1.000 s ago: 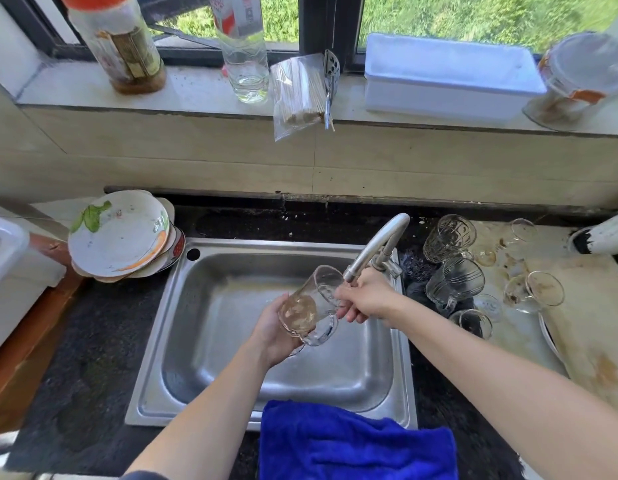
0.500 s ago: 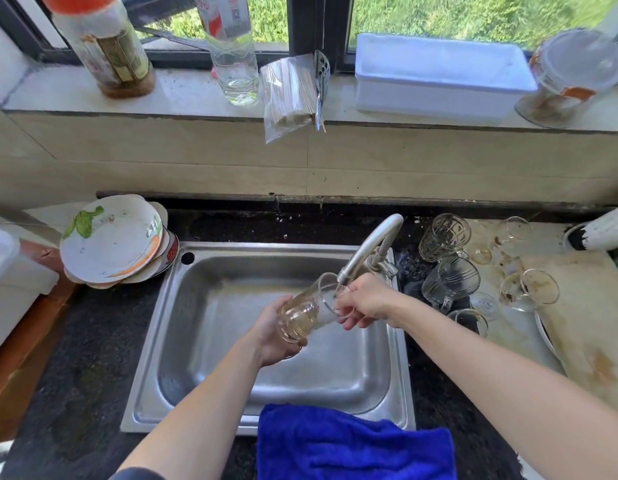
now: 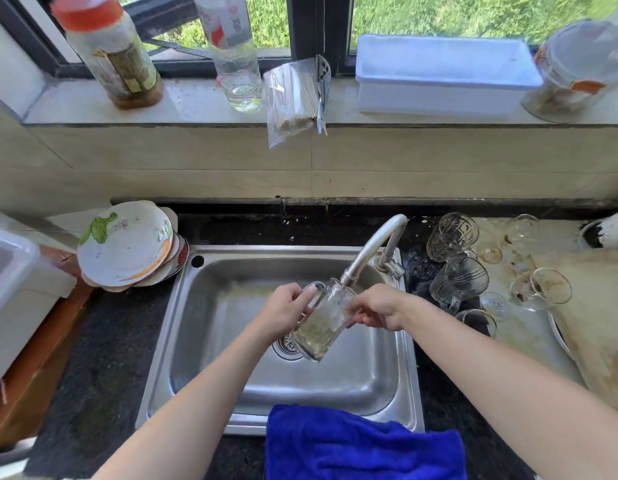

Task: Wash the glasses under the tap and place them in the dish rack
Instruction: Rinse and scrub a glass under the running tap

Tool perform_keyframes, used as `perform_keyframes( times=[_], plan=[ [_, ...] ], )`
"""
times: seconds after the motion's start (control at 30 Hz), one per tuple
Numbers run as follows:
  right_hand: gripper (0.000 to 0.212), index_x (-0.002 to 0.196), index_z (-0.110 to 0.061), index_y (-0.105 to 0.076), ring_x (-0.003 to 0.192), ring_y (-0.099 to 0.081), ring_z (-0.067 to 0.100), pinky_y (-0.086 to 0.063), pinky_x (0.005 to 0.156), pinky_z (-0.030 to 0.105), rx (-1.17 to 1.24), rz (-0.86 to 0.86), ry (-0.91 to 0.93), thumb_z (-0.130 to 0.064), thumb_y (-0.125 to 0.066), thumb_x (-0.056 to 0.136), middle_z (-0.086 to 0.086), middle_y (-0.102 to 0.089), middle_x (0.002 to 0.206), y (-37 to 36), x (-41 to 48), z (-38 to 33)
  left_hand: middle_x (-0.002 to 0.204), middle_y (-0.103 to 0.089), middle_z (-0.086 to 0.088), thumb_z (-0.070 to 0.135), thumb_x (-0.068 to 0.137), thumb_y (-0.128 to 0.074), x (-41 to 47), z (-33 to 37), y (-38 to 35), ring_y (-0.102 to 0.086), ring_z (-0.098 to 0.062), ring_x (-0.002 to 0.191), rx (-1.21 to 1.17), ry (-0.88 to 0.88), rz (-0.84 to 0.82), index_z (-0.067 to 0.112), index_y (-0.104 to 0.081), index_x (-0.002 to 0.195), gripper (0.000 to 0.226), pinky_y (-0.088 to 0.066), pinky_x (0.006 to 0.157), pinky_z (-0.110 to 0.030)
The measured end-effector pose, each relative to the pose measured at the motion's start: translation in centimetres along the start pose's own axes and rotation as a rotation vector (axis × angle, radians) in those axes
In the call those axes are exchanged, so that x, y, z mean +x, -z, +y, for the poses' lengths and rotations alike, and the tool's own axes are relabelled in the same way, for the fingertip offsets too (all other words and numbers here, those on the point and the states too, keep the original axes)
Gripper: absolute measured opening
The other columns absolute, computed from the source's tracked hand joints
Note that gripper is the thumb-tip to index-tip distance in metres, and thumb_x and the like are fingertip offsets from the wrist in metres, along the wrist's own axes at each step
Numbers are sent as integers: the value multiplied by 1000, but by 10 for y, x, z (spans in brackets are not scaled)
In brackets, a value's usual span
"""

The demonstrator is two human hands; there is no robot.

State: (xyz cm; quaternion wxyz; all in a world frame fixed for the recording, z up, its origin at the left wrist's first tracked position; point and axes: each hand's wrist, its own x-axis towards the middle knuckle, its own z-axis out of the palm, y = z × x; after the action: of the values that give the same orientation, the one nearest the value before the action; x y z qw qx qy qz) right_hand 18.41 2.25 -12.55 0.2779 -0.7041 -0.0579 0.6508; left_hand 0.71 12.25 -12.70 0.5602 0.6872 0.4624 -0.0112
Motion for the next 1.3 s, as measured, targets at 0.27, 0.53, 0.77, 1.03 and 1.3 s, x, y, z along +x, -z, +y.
perform_keyframes(
  times=[0.27, 0.53, 0.77, 1.03, 1.3],
  plan=[
    [33, 118, -8, -62, 72, -71, 25, -48, 44, 22, -11, -47, 43, -28, -49, 95, 12, -68, 95, -10, -5, -3, 62, -59, -8, 39, 99, -44, 0, 8, 15, -49, -23, 46, 30, 200, -99, 12, -51, 71, 40, -42, 39, -22],
    [34, 87, -2, -65, 82, -69, 27, -60, 73, 38, -255, -76, 296, -35, -74, 82, 15, -68, 99, -12, -16, -8, 77, -62, -11, 42, 98, -46, 3, -7, 16, -55, -21, 60, -139, 213, -151, 7, -56, 82, 40, -46, 58, -32],
    [30, 82, -13, -70, 112, -57, 32, -46, 97, 44, -891, 270, 924, -43, -71, 82, 11, -48, 130, -6, -18, 16, 108, -60, -25, 59, 95, -36, 22, -28, 12, -62, -39, 93, -516, 520, -179, 4, -55, 106, 59, -54, 71, -41],
    [16, 77, -11, -68, 112, -58, 29, -59, 77, 34, -1130, 309, 1321, -23, -66, 87, 15, -41, 141, 3, -15, 40, 123, -64, -14, 68, 69, -66, 71, -14, -24, -62, -33, 109, -585, 584, -401, 12, -64, 120, 76, -45, 100, -47],
    [6, 84, -9, -71, 118, -54, 20, -51, 91, 29, -1123, 502, 1373, -15, -71, 83, 18, -52, 138, 26, -17, 45, 88, -64, -9, 37, 66, -67, 86, 6, -45, -61, -25, 71, -790, 392, -445, 12, -63, 96, 39, -51, 69, -34]
  ],
)
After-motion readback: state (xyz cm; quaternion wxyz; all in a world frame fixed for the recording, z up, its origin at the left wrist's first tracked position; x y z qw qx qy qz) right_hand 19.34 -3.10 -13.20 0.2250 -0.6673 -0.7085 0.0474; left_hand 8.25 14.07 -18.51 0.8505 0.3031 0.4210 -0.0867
